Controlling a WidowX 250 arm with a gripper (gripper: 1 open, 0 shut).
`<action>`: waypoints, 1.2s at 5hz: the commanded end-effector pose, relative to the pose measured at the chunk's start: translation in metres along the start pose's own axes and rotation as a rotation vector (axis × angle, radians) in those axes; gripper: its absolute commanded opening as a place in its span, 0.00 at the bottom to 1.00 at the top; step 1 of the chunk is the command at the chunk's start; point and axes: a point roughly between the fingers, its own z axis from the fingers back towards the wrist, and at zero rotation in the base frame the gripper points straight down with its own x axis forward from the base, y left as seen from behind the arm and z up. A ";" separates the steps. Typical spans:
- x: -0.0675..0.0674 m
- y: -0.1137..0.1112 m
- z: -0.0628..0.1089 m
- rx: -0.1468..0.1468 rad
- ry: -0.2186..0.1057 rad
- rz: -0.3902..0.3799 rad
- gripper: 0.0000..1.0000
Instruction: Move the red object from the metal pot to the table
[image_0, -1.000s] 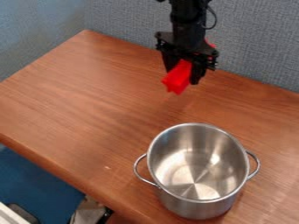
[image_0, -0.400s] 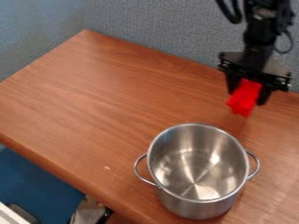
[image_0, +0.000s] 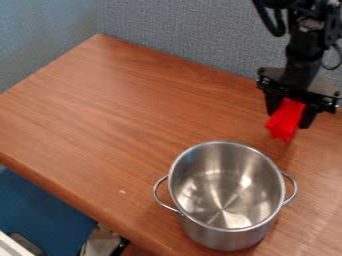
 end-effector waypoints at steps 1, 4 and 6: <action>0.004 0.009 0.036 -0.035 -0.078 0.022 0.00; 0.019 -0.018 0.074 -0.029 -0.139 0.126 1.00; 0.027 0.008 0.065 -0.079 -0.118 0.125 1.00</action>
